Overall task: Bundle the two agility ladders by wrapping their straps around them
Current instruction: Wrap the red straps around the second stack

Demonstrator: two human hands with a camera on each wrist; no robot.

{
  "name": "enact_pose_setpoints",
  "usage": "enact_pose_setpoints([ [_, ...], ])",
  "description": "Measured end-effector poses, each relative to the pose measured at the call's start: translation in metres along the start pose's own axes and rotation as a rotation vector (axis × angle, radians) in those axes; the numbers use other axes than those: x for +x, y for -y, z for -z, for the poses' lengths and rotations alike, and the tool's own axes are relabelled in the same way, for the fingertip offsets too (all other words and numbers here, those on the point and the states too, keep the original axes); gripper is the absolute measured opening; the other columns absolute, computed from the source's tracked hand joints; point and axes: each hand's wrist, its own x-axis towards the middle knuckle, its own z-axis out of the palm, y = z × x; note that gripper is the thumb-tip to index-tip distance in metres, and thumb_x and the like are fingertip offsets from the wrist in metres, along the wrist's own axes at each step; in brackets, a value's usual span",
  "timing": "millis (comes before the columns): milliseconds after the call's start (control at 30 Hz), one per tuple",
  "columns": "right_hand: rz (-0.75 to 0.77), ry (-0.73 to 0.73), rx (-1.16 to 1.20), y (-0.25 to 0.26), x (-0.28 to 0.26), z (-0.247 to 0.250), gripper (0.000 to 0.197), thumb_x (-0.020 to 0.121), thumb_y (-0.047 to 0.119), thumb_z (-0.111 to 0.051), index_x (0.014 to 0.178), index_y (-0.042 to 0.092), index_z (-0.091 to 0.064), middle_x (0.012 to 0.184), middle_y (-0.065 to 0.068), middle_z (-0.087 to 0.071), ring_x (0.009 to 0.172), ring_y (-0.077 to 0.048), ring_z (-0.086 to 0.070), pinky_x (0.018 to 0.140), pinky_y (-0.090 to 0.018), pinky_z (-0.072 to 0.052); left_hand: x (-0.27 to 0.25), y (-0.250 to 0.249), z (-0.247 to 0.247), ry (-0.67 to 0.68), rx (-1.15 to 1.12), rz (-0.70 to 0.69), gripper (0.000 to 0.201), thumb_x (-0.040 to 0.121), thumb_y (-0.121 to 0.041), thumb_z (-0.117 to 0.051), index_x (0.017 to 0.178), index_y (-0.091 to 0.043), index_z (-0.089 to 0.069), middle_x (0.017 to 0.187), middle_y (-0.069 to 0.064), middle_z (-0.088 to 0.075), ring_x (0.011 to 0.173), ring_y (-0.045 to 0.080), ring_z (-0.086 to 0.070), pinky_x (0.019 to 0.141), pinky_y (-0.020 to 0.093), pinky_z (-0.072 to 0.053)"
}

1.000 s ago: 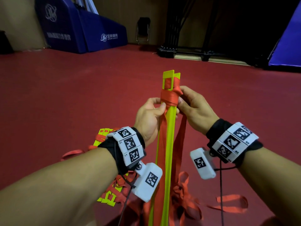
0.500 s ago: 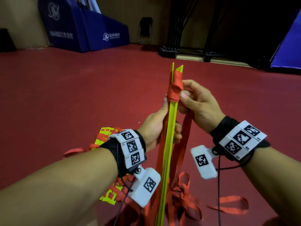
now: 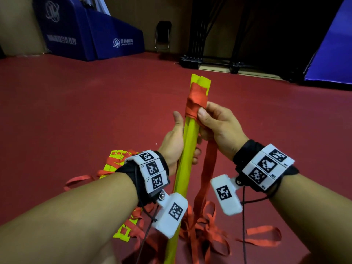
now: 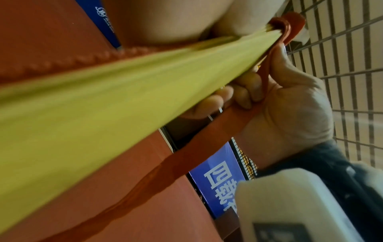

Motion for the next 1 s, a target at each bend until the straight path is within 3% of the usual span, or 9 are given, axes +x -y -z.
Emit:
enact_pose_setpoints([
  [67, -0.001, -0.069, -0.047, 0.0, 0.004, -0.001, 0.019, 0.101, 0.016, -0.055, 0.104, -0.002, -0.051, 0.063, -0.005, -0.035, 0.041, -0.006, -0.034, 0.04, -0.018, -0.03, 0.003, -0.002, 0.002, 0.005, -0.026, -0.017, 0.102, 0.068, -0.087, -0.03, 0.112, -0.003, -0.068, 0.078, 0.012, -0.058, 0.057, 0.02, -0.057, 0.054, 0.033, -0.051],
  [167, -0.05, -0.16, -0.134, -0.001, 0.01, 0.0, 0.012, 0.101, 0.013, -0.056, 0.093, 0.006, -0.051, 0.057, -0.001, -0.037, 0.041, -0.007, -0.034, 0.04, -0.022, -0.028, 0.005, -0.002, 0.002, 0.001, 0.052, -0.108, 0.081, 0.084, -0.079, -0.041, 0.104, -0.004, -0.064, 0.072, 0.01, -0.058, 0.057, 0.021, -0.061, 0.062, 0.036, -0.054],
  [267, -0.096, -0.202, -0.18, -0.003, 0.011, 0.005, 0.014, 0.101, 0.012, -0.056, 0.088, 0.007, -0.052, 0.051, 0.004, -0.041, 0.038, -0.006, -0.036, 0.039, -0.022, -0.03, 0.007, 0.001, 0.001, -0.04, 0.234, -0.246, 0.032, 0.106, -0.036, -0.048, 0.101, -0.005, -0.057, 0.075, 0.009, -0.058, 0.056, 0.018, -0.061, 0.061, 0.032, -0.051],
  [333, -0.11, -0.21, -0.176, -0.004, 0.009, 0.006, 0.018, 0.101, 0.011, -0.056, 0.084, 0.008, -0.052, 0.047, 0.009, -0.041, 0.037, -0.004, -0.035, 0.039, -0.02, -0.029, 0.011, 0.006, 0.004, -0.05, 0.34, -0.294, 0.021, 0.106, -0.024, -0.051, 0.098, -0.006, -0.059, 0.073, 0.006, -0.062, 0.061, 0.021, -0.059, 0.061, 0.032, -0.049],
  [500, -0.106, -0.202, -0.229, -0.003, 0.001, 0.006, 0.027, 0.1, 0.015, -0.059, 0.093, -0.011, -0.059, 0.051, 0.0, -0.046, 0.037, -0.006, -0.039, 0.04, -0.018, -0.033, 0.013, 0.014, 0.002, -0.04, 0.349, -0.268, 0.028, 0.094, -0.042, -0.053, 0.089, -0.017, -0.063, 0.069, 0.003, -0.068, 0.066, 0.027, -0.065, 0.067, 0.047, -0.056],
  [667, -0.046, -0.147, -0.492, -0.006, 0.004, 0.008, 0.036, 0.096, 0.036, -0.065, 0.078, 0.006, -0.063, 0.055, 0.002, -0.055, 0.047, -0.014, -0.048, 0.052, -0.032, -0.041, 0.006, 0.009, 0.001, -0.058, 0.258, -0.238, 0.025, 0.11, -0.018, -0.039, 0.104, -0.005, -0.06, 0.071, 0.005, -0.068, 0.054, 0.016, -0.066, 0.059, 0.033, -0.054],
  [733, -0.034, -0.137, -0.567, -0.006, 0.008, 0.004, 0.041, 0.095, 0.044, -0.062, 0.077, 0.007, -0.063, 0.056, 0.0, -0.058, 0.049, -0.013, -0.051, 0.056, -0.039, -0.045, 0.005, 0.006, 0.002, -0.084, 0.225, -0.224, 0.029, 0.11, -0.017, -0.04, 0.091, -0.007, -0.059, 0.063, 0.003, -0.065, 0.05, 0.018, -0.063, 0.057, 0.033, -0.051],
  [800, -0.02, -0.151, -0.613, -0.005, 0.013, -0.002, 0.039, 0.097, 0.044, -0.061, 0.069, 0.016, -0.061, 0.053, 0.006, -0.057, 0.048, -0.009, -0.052, 0.056, -0.035, -0.046, 0.004, 0.002, 0.004, -0.123, 0.194, -0.223, 0.033, 0.109, -0.018, -0.042, 0.083, -0.008, -0.058, 0.059, 0.005, -0.062, 0.049, 0.022, -0.058, 0.054, 0.033, -0.048],
  [1000, 0.022, -0.237, -0.472, -0.015, 0.009, -0.013, 0.035, 0.096, 0.042, -0.062, 0.076, 0.014, -0.063, 0.054, 0.0, -0.059, 0.043, -0.02, -0.056, 0.046, -0.034, -0.044, -0.001, -0.003, 0.004, -0.097, 0.185, -0.234, 0.039, 0.111, -0.031, -0.038, 0.092, -0.004, -0.06, 0.06, 0.013, -0.059, 0.047, 0.023, -0.056, 0.053, 0.034, -0.049],
])
